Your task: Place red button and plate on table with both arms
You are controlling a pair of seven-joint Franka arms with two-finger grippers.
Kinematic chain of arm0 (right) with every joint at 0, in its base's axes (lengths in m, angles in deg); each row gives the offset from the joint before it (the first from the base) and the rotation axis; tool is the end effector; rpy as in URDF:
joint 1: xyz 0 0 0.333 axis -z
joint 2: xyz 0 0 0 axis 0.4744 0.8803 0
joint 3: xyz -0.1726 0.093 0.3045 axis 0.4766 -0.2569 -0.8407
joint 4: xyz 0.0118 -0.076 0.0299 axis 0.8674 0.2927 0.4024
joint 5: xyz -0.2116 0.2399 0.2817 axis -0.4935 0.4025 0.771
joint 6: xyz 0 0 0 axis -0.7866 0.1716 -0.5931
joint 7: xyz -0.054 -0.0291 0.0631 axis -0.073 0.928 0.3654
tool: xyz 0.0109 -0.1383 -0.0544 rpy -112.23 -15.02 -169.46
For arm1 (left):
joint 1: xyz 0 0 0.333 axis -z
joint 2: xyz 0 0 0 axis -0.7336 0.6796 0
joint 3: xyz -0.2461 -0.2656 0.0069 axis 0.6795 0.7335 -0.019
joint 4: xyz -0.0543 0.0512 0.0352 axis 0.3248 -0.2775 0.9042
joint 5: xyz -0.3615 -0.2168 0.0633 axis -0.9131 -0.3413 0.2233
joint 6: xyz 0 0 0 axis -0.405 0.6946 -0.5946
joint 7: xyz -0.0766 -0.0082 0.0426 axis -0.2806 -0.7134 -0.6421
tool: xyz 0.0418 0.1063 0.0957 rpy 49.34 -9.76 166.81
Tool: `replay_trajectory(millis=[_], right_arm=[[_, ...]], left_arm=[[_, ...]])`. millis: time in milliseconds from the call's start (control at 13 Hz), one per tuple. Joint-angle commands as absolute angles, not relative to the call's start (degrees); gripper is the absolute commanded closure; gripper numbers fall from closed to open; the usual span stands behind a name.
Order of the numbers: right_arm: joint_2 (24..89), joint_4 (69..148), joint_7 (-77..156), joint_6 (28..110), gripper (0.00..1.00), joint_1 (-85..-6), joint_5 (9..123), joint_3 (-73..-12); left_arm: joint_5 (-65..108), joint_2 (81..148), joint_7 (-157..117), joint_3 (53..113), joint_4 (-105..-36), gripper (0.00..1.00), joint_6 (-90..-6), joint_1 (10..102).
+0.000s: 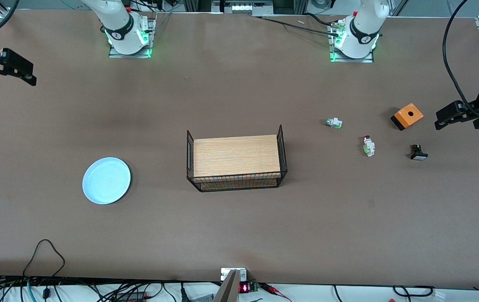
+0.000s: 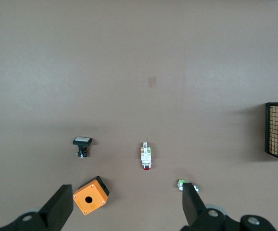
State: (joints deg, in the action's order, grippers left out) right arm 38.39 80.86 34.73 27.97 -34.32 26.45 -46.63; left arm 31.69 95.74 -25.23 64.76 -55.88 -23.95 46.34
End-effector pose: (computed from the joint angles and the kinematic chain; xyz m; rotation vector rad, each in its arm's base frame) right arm 0.5859 0.0396 0.7057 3.0835 0.1175 -0.0754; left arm 0.6370 0.0123 0.6063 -3.1198 -0.0517 -0.0383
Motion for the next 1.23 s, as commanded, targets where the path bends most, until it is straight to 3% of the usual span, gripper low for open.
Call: replay_trajectory(millis=[0, 231, 692, 1154], right_arm=[[32.27, 88.49, 36.11, 32.99, 0.00, -40.89, 26.29, -37.64], [30.16, 89.38, 36.28, 32.57, 0.00, -30.01, 28.66, -45.69], [24.00, 99.22, 36.28, 32.74, 0.00, -29.64, 29.63, -45.97], [31.01, 98.70, 36.29, 36.60, 0.00, -29.64, 29.72, -46.06]], left_arm=[[30.82, 94.89, -25.30, 64.73, -56.38, 0.00, -25.53, 46.40], [30.82, 94.36, -25.30, 64.73, -57.08, 0.00, -25.36, 46.31], [30.82, 94.10, -25.21, 64.73, -57.70, 0.00, -25.53, 46.31], [30.82, 94.10, -25.21, 64.73, -57.70, 0.00, -25.53, 46.31]])
